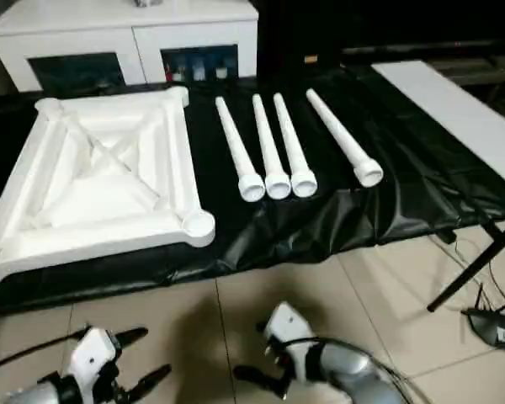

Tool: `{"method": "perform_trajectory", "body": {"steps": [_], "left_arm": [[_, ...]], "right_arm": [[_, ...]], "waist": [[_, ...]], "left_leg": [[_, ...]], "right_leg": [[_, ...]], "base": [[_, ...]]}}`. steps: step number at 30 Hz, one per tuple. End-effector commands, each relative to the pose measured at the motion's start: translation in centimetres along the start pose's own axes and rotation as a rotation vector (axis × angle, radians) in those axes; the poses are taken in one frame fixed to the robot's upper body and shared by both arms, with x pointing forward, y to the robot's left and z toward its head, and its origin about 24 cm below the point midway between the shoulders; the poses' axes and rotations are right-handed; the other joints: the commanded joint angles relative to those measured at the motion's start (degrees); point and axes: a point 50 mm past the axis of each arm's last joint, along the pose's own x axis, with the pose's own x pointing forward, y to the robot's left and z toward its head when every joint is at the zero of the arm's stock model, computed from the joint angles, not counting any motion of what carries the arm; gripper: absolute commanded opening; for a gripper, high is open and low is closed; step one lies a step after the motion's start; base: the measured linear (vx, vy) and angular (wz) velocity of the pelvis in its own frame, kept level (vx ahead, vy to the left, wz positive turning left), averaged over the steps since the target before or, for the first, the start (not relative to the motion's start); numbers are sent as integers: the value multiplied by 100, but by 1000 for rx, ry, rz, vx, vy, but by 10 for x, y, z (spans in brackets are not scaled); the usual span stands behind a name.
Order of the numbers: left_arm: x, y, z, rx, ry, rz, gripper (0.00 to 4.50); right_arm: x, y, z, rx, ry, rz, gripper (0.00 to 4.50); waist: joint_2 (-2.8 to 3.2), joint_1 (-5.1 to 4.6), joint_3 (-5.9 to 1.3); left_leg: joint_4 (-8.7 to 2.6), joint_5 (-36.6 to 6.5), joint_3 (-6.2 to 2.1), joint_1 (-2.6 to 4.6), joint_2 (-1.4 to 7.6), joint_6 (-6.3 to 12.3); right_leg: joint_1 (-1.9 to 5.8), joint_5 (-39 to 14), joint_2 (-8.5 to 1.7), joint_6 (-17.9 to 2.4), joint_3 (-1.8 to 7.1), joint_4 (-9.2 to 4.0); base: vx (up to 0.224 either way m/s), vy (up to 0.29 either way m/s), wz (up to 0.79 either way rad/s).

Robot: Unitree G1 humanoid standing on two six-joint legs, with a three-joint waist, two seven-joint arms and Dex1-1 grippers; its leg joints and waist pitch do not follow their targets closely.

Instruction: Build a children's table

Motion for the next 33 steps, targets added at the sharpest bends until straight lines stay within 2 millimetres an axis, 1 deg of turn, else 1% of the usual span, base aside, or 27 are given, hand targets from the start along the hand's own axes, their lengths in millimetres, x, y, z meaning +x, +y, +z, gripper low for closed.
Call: {"method": "perform_trajectory", "body": {"steps": [1, 2, 3, 4, 6, 7, 10, 12, 13, 14, 15, 16, 17, 18, 19, 20, 21, 22, 23, 24, 25, 27, 28, 29, 31, 32, 33], "left_arm": [[-4, 7, 36, 38, -112, 27, 446], [-7, 8, 48, 69, -137, 28, 446], [-9, 8, 56, 92, -149, 29, 446], [-12, 9, 66, 110, -174, 39, 446], [-17, 14, 88, 131, -240, 68, 446], [-17, 14, 89, 132, -243, 70, 446], [-20, 28, 131, 163, -379, 159, 446], [-22, 36, 157, 175, -458, 232, 446], [-22, 36, 158, 175, -460, 235, 446], [-21, 57, 188, 194, -565, 442, 446], [-18, 67, 196, 175, -588, 520, 446], [-17, 73, 197, 167, -578, 563, 446], [-13, 83, 197, 151, -550, 628, 446], [-13, 83, 197, 151, -550, 628, 446], [-9, 103, 198, 130, -490, 774, 446], [-8, 111, 200, 89, -489, 833, 446], [-6, 117, 200, 106, -479, 878, 446], [-4, 117, 197, 131, -456, 883, 446], [-2, 116, 194, 157, -430, 878, 446], [3, 112, 188, 122, -415, 853, 446], [7, 108, 178, 59, -405, 828, 446], [11, 96, 158, -24, -392, 801, 446], [11, 93, 154, -26, -384, 801, 446], [13, 88, 141, -77, -356, 806, 446], [12, 83, 135, -157, -394, 819, 446], [11, 83, 135, -158, -396, 826, 446], [10, 83, 134, -146, -388, 852, 446]], "right_arm": [[-9, 6, 29, -6, -115, 62, 450], [-15, 5, 43, -6, -177, 70, 450], [-19, 5, 53, -6, -215, 75, 450], [-24, 4, 64, -15, -260, 69, 450], [-36, 1, 91, -37, -361, 46, 450], [-37, 1, 92, -37, -364, 45, 450], [-49, -11, 131, -54, -517, -51, 450], [-56, -19, 153, -31, -597, -122, 450], [-56, -19, 154, -30, -599, -124, 450], [-62, -38, 177, 45, -705, -270, 450], [-62, -48, 184, 30, -695, -388, 450], [-62, -52, 185, 26, -690, -445, 450], [-61, -60, 187, 11, -674, -540, 450], [-61, -60, 187, 11, -674, -540, 450], [-58, -69, 184, 37, -671, -646, 450], [-56, -73, 182, 39, -657, -697, 450], [-53, -79, 174, 45, -598, -785, 450], [-50, -83, 166, 72, -552, -845, 450], [-48, -85, 160, 96, -518, -874, 450], [-45, -87, 153, 111, -474, -891, 450], [-43, -87, 149, 149, -478, -892, 450], [-38, -83, 144, 181, -482, -882, 450], [-37, -81, 143, 175, -477, -876, 450], [-32, -78, 138, 143, -432, -873, 450], [-33, -79, 135, 177, -447, -894, 450], [-33, -79, 134, 183, -450, -897, 450], [-33, -81, 131, 160, -431, -920, 450]], "waist": [[48, 19, -163], [53, 11, -157], [35, 10, -173], [33, 11, -169], [57, 6, -186], [55, -4, -192], [81, -15, -251], [76, -13, -243], [63, -22, -260], [47, -44, -269], [54, -39, -292], [54, -39, -292], [20, -29, -288], [27, -26, -270], [11, -16, -290], [25, -26, -299], [34, -18, -323], [40, -9, -336], [140, 5, -354], [104, -8, -355], [118, -14, -379], [91, -11, -365], [102, -8, -359], [115, -8, -385], [69, -3, -350], [87, 2, -344], [8, 0, -311]], "left_leg": [[-482, -1872, 11, -7, 127, 261], [-483, -1856, 22, -5, 111, 270], [-471, -1642, 6, -34, 96, 293], [-470, -1585, 10, -38, 92, 306], [-439, -1396, 13, -29, 67, 280], [-430, -1280, 13, -34, 49, 244], [-375, -954, 19, -1, 4, 105], [-366, -790, 6, -28, -11, 52], [-342, -673, 7, -21, -22, 21], [-333, -526, 23, -9, -36, -33], [-291, -436, 30, 14, -55, -148], [-291, -436, 30, 14, -55, -148], [-277, -257, 26, -35, -100, -252], [-289, -331, 24, -51, -97, -289], [-279, -414, 40, -28, -93, -304], [-262, -416, 44, -16, -115, -326], [-253, -382, 32, -18, -136, -372], [-257, -257, 10, -44, -134, -385], [-248, -172, -12, -50, -135, -424], [-244, -173, -2, -41, -128, -415], [-221, -54, -9, -52, -136, -414], [-221, -50, 2, -95, -126, -328], [-227, -99, 1, -110, -121, -293], [-214, -163, 3, -88, -103, -200], [-229, -330, 28, -86, -99, -145], [-237, -422, 27, -76, -89, -143], [-262, -612, 32, -69, -79, -118]], "right_leg": [[175, -1534, -312, -948, 259, -519], [167, -1490, -293, -954, 252, -522], [206, -1286, -293, -964, 246, -481], [205, -1262, -287, -941, 241, -482], [198, -1225, -274, -892, 232, -467], [210, -1156, -263, -889, 232, -451], [196, -717, -224, -948, 217, -385], [221, -519, -219, -998, 205, -351], [236, -321, -209, -1014, 204, -322], [223, -139, -184, -1030, 208, -310], [209, -78, -179, -1046, 205, -297], [209, -78, -179, -1046, 205, -297], [255, 38, -171, -955, 203, -271], [259, -110, -184, -886, 202, -276], [257, -261, -199, -762, 216, -300], [245, -284, -190, -735, 222, -299], [266, -254, -196, -721, 219, -295], [288, -59, -192, -709, 208, -286], [298, 138, -201, -742, 200, -246], [288, 233, -190, -745, 196, -266], [317, 611, -180, -822, 197, -221], [339, 896, -193, -944, 199, -205], [341, 846, -201, -956, 193, -208], [338, 754, -205, -962, 193, -222], [311, 458, -205, -959, 201, -273], [301, 304, -210, -961, 203, -273], [284, -82, -207, -908, 200, -319]], "base": [[0, 0, 0], [0, 0, 0], [0, 0, 0], [0, 0, 0], [0, 0, 0], [0, 0, 0], [0, 0, 0], [0, 0, 0], [0, 0, 0], [0, 0, 0], [0, 0, 0], [0, 0, 0], [0, 0, 0], [0, 0, 0], [0, 0, 0], [0, 0, 0], [0, 0, 0], [0, 0, 0], [0, 0, 0], [0, 0, 0], [0, 0, 0], [0, 0, 0], [0, 0, 0], [0, 0, 0], [0, 0, 0], [0, 0, 0], [0, 0, 0]]}}
